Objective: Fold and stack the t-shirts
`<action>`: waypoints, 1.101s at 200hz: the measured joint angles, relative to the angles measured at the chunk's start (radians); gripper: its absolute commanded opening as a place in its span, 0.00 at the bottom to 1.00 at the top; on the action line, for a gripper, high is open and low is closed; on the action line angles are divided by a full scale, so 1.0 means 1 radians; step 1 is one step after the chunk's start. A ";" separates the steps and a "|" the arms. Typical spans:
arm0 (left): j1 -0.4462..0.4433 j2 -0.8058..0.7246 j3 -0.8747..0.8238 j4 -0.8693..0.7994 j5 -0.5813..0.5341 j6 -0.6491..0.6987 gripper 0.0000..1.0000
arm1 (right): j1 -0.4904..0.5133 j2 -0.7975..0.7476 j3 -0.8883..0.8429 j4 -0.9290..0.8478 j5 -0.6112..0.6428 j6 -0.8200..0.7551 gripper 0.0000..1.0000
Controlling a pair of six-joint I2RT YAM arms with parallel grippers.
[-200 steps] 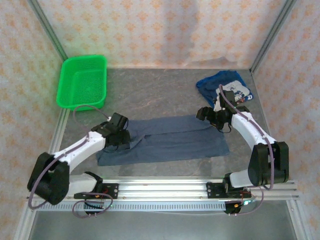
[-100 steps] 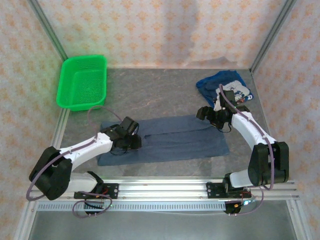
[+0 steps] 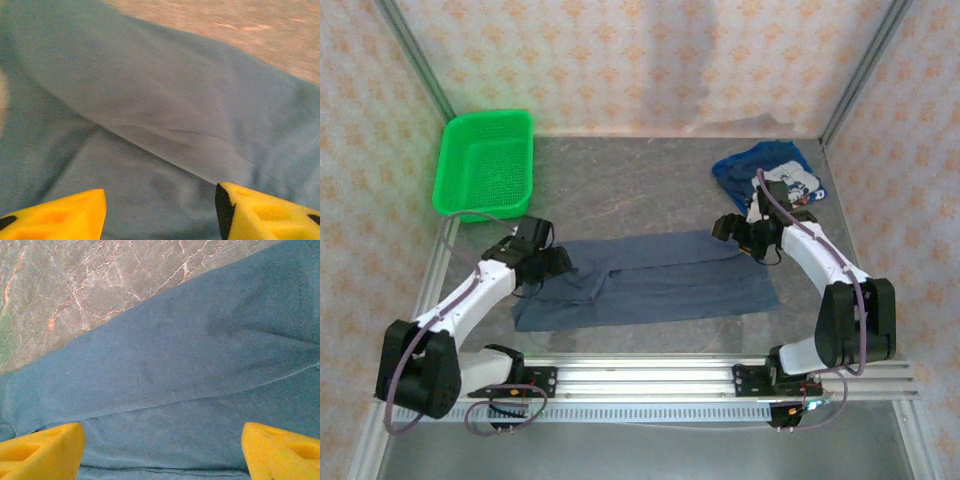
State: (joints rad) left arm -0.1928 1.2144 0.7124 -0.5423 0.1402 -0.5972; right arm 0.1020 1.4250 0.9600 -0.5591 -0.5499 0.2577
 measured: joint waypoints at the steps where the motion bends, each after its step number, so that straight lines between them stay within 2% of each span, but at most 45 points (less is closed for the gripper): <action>1: 0.002 0.002 0.001 -0.001 -0.001 0.000 0.55 | 0.000 0.000 0.000 0.000 0.000 0.000 0.82; 52: 0.111 0.192 0.067 -0.033 -0.095 -0.004 0.52 | 0.000 0.000 0.000 0.000 -0.011 0.000 0.82; 89: 0.129 0.316 0.161 -0.007 -0.125 0.005 0.50 | 0.000 0.000 0.000 0.000 -0.020 0.003 0.82; 123: 0.130 0.428 0.240 0.037 -0.127 0.029 0.44 | 0.000 0.000 -0.001 0.000 -0.019 0.003 0.82; 140: 0.130 0.484 0.268 0.048 -0.127 0.035 0.38 | 0.000 0.000 -0.002 0.000 -0.019 0.003 0.82; 178: 0.141 0.547 0.344 0.055 -0.130 0.063 0.15 | 0.000 0.000 -0.006 -0.002 0.002 0.003 0.79; 198: 0.143 0.570 0.400 0.053 -0.131 0.080 0.12 | 0.000 0.014 -0.006 -0.007 0.036 0.002 0.76; 220: 0.143 0.603 0.467 0.054 -0.131 0.092 0.12 | 0.000 0.068 -0.006 -0.021 0.106 0.005 0.65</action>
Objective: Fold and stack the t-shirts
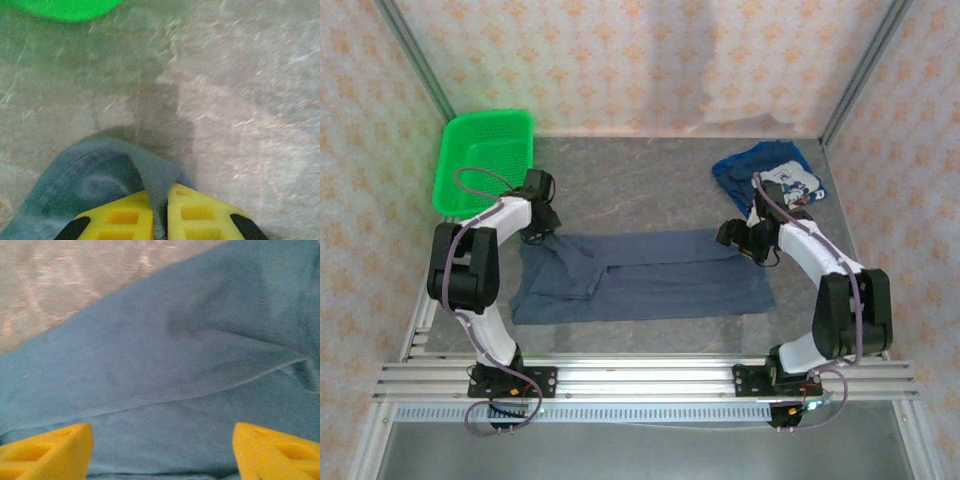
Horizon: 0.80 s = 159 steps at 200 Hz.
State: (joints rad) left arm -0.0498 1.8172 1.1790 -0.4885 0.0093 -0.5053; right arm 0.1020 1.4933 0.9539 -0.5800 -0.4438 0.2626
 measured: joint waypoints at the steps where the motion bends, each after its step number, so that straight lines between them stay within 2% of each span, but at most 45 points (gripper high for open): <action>1: 0.000 0.001 0.002 0.000 0.000 0.000 0.12 | 0.000 0.002 0.000 -0.001 0.002 0.002 0.65; 34: 0.001 0.033 0.050 -0.005 -0.010 0.011 0.12 | 0.000 0.142 0.014 -0.026 0.106 0.023 0.42; 44: 0.003 0.043 0.063 -0.009 -0.015 0.012 0.12 | 0.000 0.175 0.019 -0.032 0.137 0.031 0.40; 57: 0.007 0.059 0.082 -0.021 -0.019 0.017 0.13 | 0.000 0.201 0.032 -0.048 0.176 0.050 0.40; 66: 0.010 0.071 0.099 -0.031 -0.026 0.019 0.18 | 0.002 0.203 0.044 -0.052 0.210 0.059 0.40; 90: 0.016 0.085 0.126 -0.049 -0.049 0.024 0.42 | 0.000 0.214 0.048 -0.058 0.281 0.085 0.40; 103: 0.018 0.085 0.135 -0.058 -0.057 0.027 0.50 | -0.002 0.213 0.047 -0.061 0.309 0.097 0.44; 137: 0.020 0.068 0.146 -0.079 -0.058 0.032 0.57 | -0.011 0.199 0.037 -0.063 0.340 0.123 0.54; 159: 0.014 -0.024 0.135 -0.104 -0.035 0.023 0.60 | -0.014 0.156 0.020 -0.063 0.333 0.133 0.61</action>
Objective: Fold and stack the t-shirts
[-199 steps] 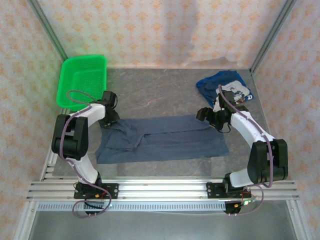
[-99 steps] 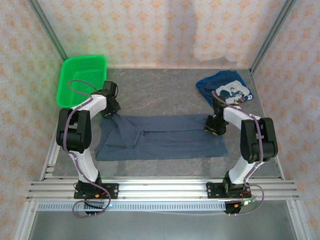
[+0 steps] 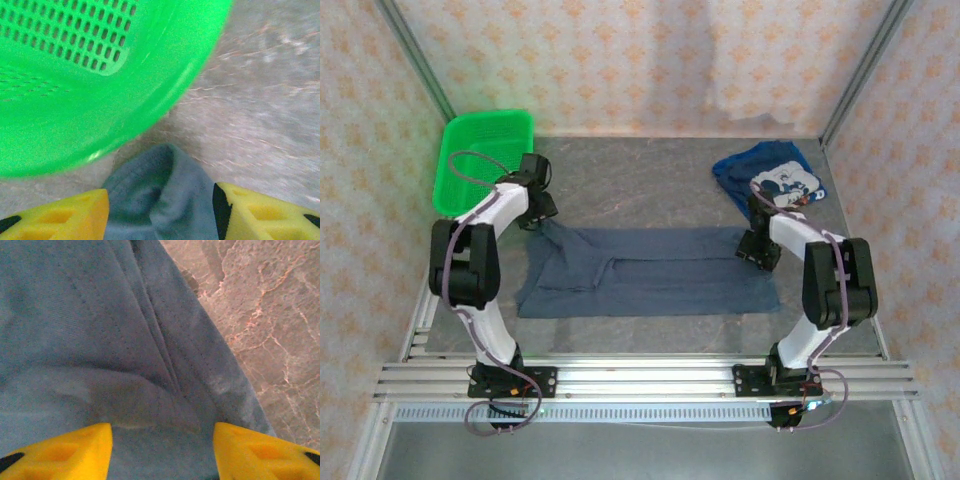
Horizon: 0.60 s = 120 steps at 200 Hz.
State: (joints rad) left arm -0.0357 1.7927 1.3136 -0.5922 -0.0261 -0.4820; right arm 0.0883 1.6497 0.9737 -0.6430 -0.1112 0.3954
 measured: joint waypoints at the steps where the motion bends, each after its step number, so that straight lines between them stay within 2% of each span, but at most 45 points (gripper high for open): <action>1: 0.000 -0.005 -0.001 0.000 0.000 0.000 0.60 | 0.000 -0.002 0.000 0.000 -0.002 0.001 0.61; 31: -0.015 -0.243 -0.090 -0.039 0.050 -0.022 0.61 | 0.000 -0.090 -0.010 0.006 -0.065 -0.017 0.72; 62: -0.016 -0.457 -0.281 -0.095 0.146 -0.071 0.58 | 0.000 -0.167 -0.036 0.035 -0.174 -0.060 0.85; 96: -0.017 -0.529 -0.521 -0.142 0.260 -0.124 0.54 | 0.000 -0.254 -0.090 0.071 -0.294 -0.110 0.89; 120: -0.017 -0.547 -0.613 -0.153 0.311 -0.154 0.50 | 0.000 -0.294 -0.102 0.092 -0.347 -0.134 0.89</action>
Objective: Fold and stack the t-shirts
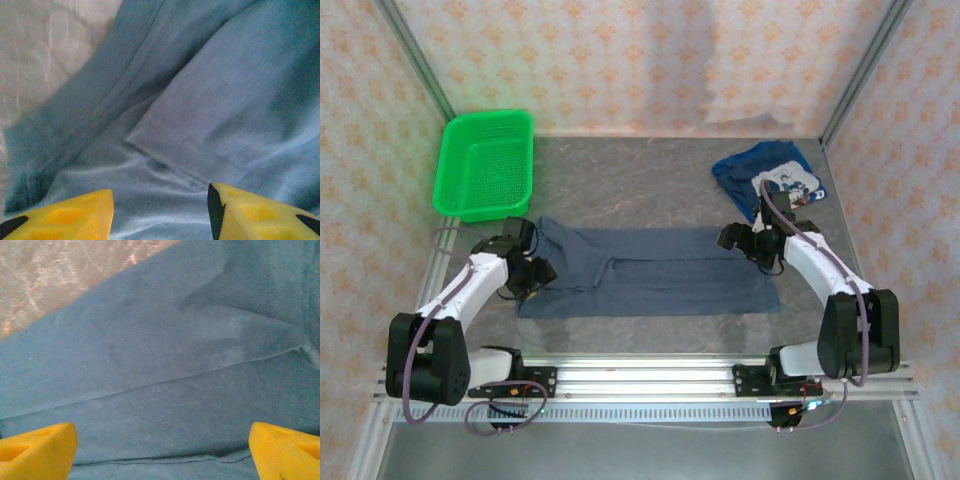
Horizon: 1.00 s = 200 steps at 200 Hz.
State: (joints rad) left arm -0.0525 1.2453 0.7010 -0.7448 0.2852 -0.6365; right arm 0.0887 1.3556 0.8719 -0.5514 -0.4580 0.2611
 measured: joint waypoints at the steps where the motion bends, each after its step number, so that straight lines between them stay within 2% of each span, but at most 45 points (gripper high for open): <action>1: 0.000 0.000 -0.002 0.000 0.000 -0.002 0.50 | 0.000 -0.001 0.000 0.002 -0.002 -0.002 0.89; 56: 0.000 0.000 -0.065 0.027 -0.013 -0.054 0.48 | 0.000 -0.003 0.000 0.019 -0.065 -0.020 0.90; 120: 0.001 0.000 -0.068 0.128 -0.069 -0.123 0.46 | 0.000 -0.003 0.000 0.018 -0.082 -0.031 0.93; 200: 0.016 0.072 -0.055 0.197 -0.115 -0.126 0.43 | 0.000 -0.003 0.000 0.019 -0.082 -0.031 0.93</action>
State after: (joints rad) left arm -0.0364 1.3178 0.6456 -0.5476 0.1699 -0.7624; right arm 0.0887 1.3525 0.8722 -0.5327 -0.5400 0.2306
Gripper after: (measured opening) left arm 0.430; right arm 0.929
